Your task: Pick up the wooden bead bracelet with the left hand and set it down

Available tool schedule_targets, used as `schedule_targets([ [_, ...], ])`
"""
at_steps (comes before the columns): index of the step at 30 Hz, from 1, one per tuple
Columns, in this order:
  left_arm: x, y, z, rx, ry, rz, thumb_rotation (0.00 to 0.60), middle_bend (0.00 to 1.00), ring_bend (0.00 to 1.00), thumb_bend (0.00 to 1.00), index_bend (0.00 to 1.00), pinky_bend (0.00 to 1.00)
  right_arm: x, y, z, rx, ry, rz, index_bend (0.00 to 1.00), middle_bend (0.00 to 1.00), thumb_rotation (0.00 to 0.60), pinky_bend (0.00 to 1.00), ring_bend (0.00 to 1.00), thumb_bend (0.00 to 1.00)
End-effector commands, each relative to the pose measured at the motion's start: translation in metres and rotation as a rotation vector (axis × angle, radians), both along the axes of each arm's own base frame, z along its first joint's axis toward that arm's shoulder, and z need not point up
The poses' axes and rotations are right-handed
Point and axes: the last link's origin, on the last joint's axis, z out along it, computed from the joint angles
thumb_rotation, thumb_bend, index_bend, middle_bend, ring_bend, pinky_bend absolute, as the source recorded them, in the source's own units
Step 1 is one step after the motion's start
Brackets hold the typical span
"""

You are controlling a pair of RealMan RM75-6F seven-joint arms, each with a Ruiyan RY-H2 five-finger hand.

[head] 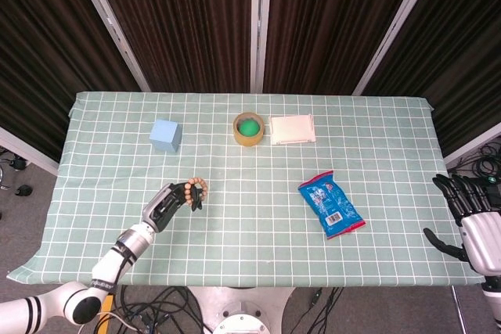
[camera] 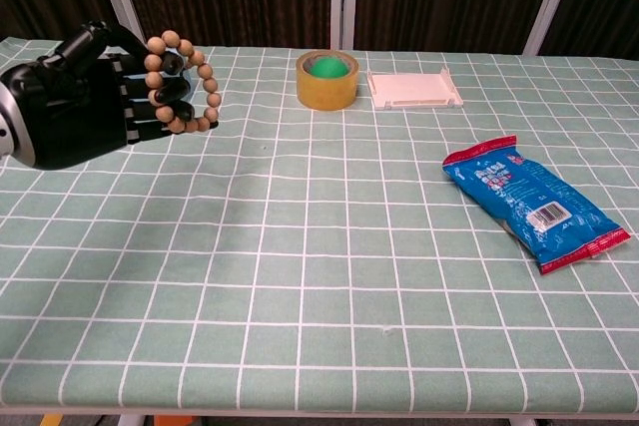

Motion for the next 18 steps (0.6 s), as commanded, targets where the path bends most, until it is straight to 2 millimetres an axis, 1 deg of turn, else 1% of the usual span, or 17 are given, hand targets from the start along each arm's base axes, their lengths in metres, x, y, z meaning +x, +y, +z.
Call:
schedule_targets([
  [1, 0.0010, 0.0000, -0.0002, -0.003, 0.000, -0.004, 0.342, 0.66, 0.49, 0.90, 0.55, 0.14, -0.0003, 0.0000, 0.0000, 0.001, -0.002, -0.001, 0.00, 0.08, 0.600, 0.00, 0.00, 0.14],
  [4, 0.0015, 0.0004, -0.0005, -0.001, 0.004, -0.009, 0.432, 0.63, 0.47, 0.92, 0.52, 0.14, -0.0006, -0.0002, 0.0004, 0.000, -0.002, 0.000, 0.00, 0.08, 0.600, 0.00, 0.00, 0.14],
  [6, 0.0018, 0.0005, -0.0008, -0.002, 0.005, -0.008, 0.514, 0.63, 0.47, 0.94, 0.51, 0.14, -0.0008, -0.0003, 0.0006, 0.000, -0.002, -0.001, 0.00, 0.08, 0.600, 0.00, 0.00, 0.14],
  [7, 0.0020, 0.0006, -0.0010, -0.003, 0.005, -0.008, 0.565, 0.63, 0.47, 0.96, 0.51, 0.14, -0.0009, -0.0004, 0.0006, 0.000, -0.002, -0.001, 0.00, 0.08, 0.600, 0.00, 0.00, 0.14],
  [9, 0.0022, 0.0007, -0.0011, -0.004, 0.006, -0.006, 0.600, 0.63, 0.47, 0.99, 0.51, 0.14, -0.0010, -0.0005, 0.0006, 0.001, -0.003, -0.001, 0.00, 0.08, 0.600, 0.00, 0.00, 0.14],
  [12, 0.0025, 0.0011, -0.0008, 0.003, 0.008, -0.007, 0.599, 0.61, 0.46, 1.00, 0.48, 0.14, -0.0013, -0.0005, 0.0008, 0.002, -0.003, -0.002, 0.00, 0.08, 0.600, 0.00, 0.00, 0.14],
  [13, 0.0025, 0.0014, -0.0004, 0.010, 0.005, -0.004, 0.555, 0.59, 0.45, 0.99, 0.46, 0.14, -0.0013, -0.0005, 0.0007, 0.002, -0.003, -0.002, 0.00, 0.08, 0.600, 0.00, 0.00, 0.14],
  [15, 0.0026, 0.0025, 0.0008, 0.026, -0.002, 0.001, 0.406, 0.58, 0.43, 0.95, 0.44, 0.14, -0.0014, -0.0004, 0.0007, 0.003, -0.004, -0.003, 0.00, 0.08, 0.600, 0.00, 0.00, 0.14],
  [16, 0.0024, 0.0031, 0.0015, 0.032, -0.002, -0.001, 0.311, 0.57, 0.43, 0.91, 0.44, 0.14, -0.0015, -0.0004, 0.0008, 0.002, -0.003, -0.003, 0.00, 0.08, 0.600, 0.00, 0.00, 0.14],
  [17, 0.0017, 0.0040, 0.0025, 0.042, 0.000, -0.005, 0.241, 0.57, 0.43, 0.86, 0.44, 0.14, -0.0014, -0.0004, 0.0009, 0.002, -0.004, -0.002, 0.00, 0.08, 0.600, 0.00, 0.00, 0.14],
  [18, 0.0009, 0.0048, 0.0033, 0.052, 0.008, -0.013, 0.205, 0.57, 0.43, 0.83, 0.44, 0.14, -0.0014, -0.0002, 0.0009, 0.002, -0.005, -0.003, 0.00, 0.08, 0.600, 0.00, 0.00, 0.14],
])
